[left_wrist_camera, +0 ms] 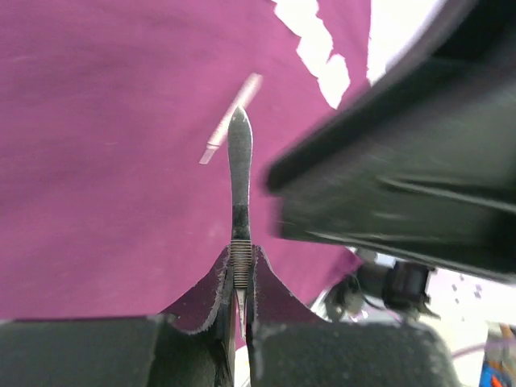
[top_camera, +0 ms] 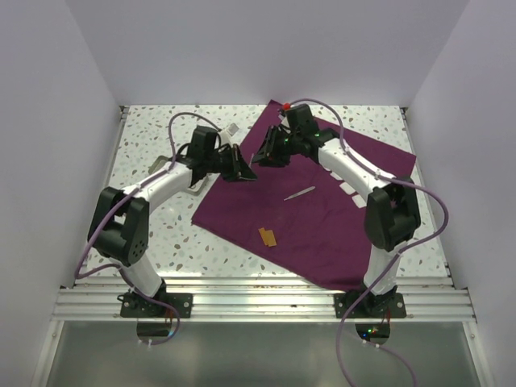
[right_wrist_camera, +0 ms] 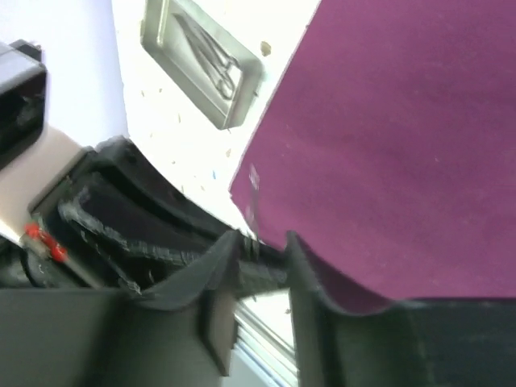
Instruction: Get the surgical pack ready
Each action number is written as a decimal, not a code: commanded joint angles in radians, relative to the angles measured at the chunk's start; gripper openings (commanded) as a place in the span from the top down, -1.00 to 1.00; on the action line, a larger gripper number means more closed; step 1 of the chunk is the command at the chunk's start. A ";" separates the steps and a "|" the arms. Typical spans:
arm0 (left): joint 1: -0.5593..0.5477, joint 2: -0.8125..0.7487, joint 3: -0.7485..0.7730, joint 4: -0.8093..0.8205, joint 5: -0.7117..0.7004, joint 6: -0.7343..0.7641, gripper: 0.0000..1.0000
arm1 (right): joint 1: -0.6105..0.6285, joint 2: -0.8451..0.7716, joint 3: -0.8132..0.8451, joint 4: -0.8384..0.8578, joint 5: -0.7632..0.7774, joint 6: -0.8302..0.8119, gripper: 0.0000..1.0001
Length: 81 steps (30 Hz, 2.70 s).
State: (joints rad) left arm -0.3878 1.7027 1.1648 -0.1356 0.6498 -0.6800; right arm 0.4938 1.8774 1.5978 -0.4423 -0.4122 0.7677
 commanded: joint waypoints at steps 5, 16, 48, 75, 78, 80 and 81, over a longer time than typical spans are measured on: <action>0.157 -0.029 0.026 -0.203 -0.354 -0.055 1.00 | -0.026 0.017 0.198 -0.427 0.332 -0.016 -0.18; 0.323 0.089 0.180 -0.435 -0.647 -0.222 1.00 | -0.089 0.025 0.148 -0.463 0.334 -0.018 -0.22; 0.277 -0.003 0.091 -0.297 -0.446 0.075 -0.05 | -0.202 0.192 0.014 -0.472 0.391 0.245 0.03; 0.179 0.003 0.099 -0.214 -0.286 0.163 -0.06 | -0.164 0.267 0.028 -0.452 0.480 0.303 0.25; 0.179 0.002 0.095 -0.208 -0.265 0.163 -0.06 | -0.164 0.285 0.040 -0.473 0.487 0.292 0.28; 0.179 0.005 0.085 -0.197 -0.242 0.162 -0.06 | -0.162 0.299 0.050 -0.487 0.487 0.286 0.33; 0.179 0.005 0.081 -0.191 -0.233 0.157 -0.06 | -0.162 0.302 0.051 -0.492 0.486 0.283 0.36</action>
State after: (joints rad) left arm -0.2096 1.7325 1.2591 -0.3882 0.3614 -0.5377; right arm 0.3248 2.1410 1.6249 -0.9298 0.0223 1.0458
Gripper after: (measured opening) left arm 0.527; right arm 0.334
